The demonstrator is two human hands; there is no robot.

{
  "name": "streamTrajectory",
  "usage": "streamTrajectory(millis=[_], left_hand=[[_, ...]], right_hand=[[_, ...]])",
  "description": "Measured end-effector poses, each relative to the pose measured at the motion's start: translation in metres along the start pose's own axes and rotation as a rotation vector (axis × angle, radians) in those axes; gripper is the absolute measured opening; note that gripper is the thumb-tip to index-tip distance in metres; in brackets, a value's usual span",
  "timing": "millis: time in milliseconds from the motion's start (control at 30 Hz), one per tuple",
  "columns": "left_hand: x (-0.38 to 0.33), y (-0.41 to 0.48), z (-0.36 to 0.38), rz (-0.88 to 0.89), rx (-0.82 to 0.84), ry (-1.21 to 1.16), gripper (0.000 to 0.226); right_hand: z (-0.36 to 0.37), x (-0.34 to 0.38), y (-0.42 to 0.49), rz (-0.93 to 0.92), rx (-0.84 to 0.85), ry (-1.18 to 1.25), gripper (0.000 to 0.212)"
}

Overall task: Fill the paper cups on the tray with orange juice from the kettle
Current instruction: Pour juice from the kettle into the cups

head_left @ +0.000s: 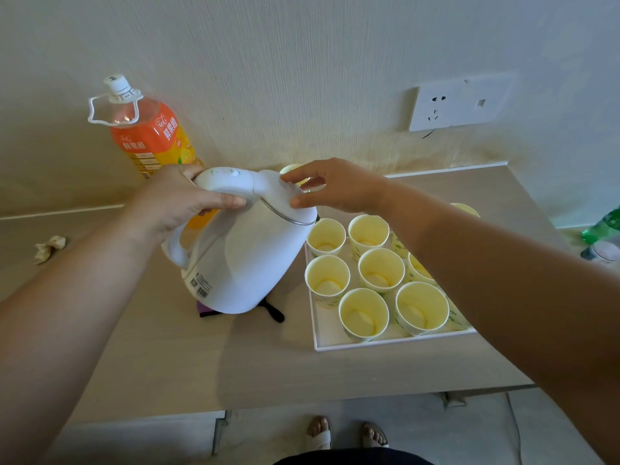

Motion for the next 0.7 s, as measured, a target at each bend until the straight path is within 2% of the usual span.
streamTrajectory(millis=[67, 167, 233, 700], left_hand=[[-0.0024, -0.0010, 0.0018, -0.006, 0.007, 0.010, 0.062], [-0.0045, -0.0013, 0.0026, 0.001, -0.006, -0.008, 0.038], [-0.0057, -0.0017, 0.0025, 0.005, -0.014, -0.011, 0.032], [-0.0088, -0.0075, -0.0034, -0.006, -0.025, 0.017, 0.033]], right_hand=[[0.0000, -0.0009, -0.0003, -0.002, 0.000, 0.005, 0.048], [-0.0001, -0.0021, -0.0009, -0.004, -0.003, 0.020, 0.048], [0.0000, -0.0030, -0.0015, -0.003, -0.003, 0.033, 0.048], [0.0009, 0.0025, -0.0016, -0.024, -0.006, 0.038, 0.047]])
Point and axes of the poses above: each hand's wrist, its own y-axis towards the middle knuckle, its own z-axis out of the palm, x = y × z, the point moved 9 cm from there along y, towards the middle knuckle, and after that the axes turned 10 degrees about x, right-handed, at the moved point
